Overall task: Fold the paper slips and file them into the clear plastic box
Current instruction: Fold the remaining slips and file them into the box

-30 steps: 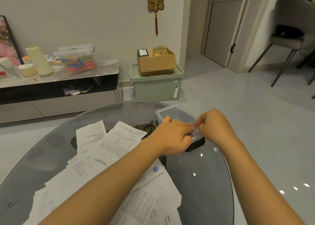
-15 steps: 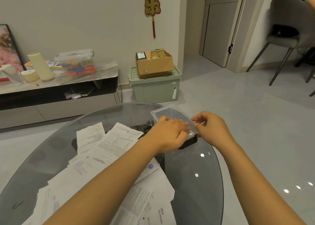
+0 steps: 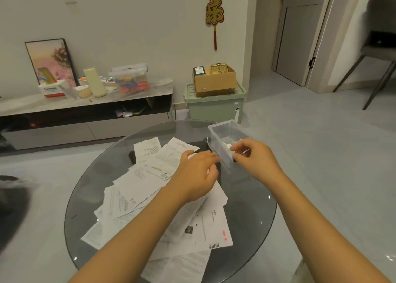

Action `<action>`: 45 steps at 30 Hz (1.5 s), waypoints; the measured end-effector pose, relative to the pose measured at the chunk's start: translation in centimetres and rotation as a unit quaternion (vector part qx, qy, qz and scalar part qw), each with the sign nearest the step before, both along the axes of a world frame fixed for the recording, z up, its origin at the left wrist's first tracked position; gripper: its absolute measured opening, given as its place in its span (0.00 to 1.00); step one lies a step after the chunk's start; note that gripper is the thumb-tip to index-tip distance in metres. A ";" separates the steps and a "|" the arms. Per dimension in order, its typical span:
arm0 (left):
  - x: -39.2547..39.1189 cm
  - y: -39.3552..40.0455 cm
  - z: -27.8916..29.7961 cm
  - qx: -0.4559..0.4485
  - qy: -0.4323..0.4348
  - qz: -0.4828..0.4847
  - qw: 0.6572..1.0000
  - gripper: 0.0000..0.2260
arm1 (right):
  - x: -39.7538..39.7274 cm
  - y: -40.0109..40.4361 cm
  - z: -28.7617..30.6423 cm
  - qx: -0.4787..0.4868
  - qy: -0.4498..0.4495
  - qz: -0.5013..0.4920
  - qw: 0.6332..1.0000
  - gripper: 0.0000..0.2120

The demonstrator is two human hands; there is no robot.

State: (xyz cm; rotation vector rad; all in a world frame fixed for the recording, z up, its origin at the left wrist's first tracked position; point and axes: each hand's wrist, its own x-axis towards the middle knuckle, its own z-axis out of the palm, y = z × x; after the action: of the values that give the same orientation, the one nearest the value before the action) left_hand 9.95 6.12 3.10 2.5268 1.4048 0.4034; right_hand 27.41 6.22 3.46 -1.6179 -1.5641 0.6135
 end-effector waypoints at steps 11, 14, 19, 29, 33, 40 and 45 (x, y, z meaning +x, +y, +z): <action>-5.5 -7.8 -6.3 -0.060 0.081 0.112 0.988 0.28 | -5.4 -5.2 -5.1 -0.054 -0.101 0.144 0.983 0.07; -6.2 -7.8 -7.2 -0.068 0.074 0.131 0.986 0.28 | -6.3 -5.4 -5.8 -0.049 -0.146 0.180 0.972 0.07; -7.5 -7.6 -7.2 -0.041 0.017 0.124 0.991 0.21 | -7.6 -5.4 -7.4 -0.067 -0.193 0.197 0.959 0.10; -7.3 -8.0 -7.4 -0.023 0.008 0.129 0.991 0.16 | -9.0 -4.9 -8.2 -0.030 -0.223 0.207 0.952 0.16; -7.8 -7.9 -7.3 0.010 -0.030 0.157 0.987 0.08 | -8.9 -4.7 -8.2 0.010 -0.247 0.216 0.945 0.15; -8.6 -8.3 -6.8 -0.008 -0.134 0.160 0.978 0.06 | -9.2 -4.3 -8.7 0.112 -0.237 0.209 0.942 0.06; -8.9 -8.8 -6.3 -0.027 -0.195 0.157 0.968 0.05 | -8.9 -5.0 -7.5 0.215 -0.157 0.183 0.946 0.07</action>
State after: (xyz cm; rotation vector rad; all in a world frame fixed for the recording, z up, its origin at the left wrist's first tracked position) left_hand 1.02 -2.69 -3.19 2.0315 1.6187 0.8516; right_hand 18.53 1.21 -4.06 -1.1398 -2.0902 0.1755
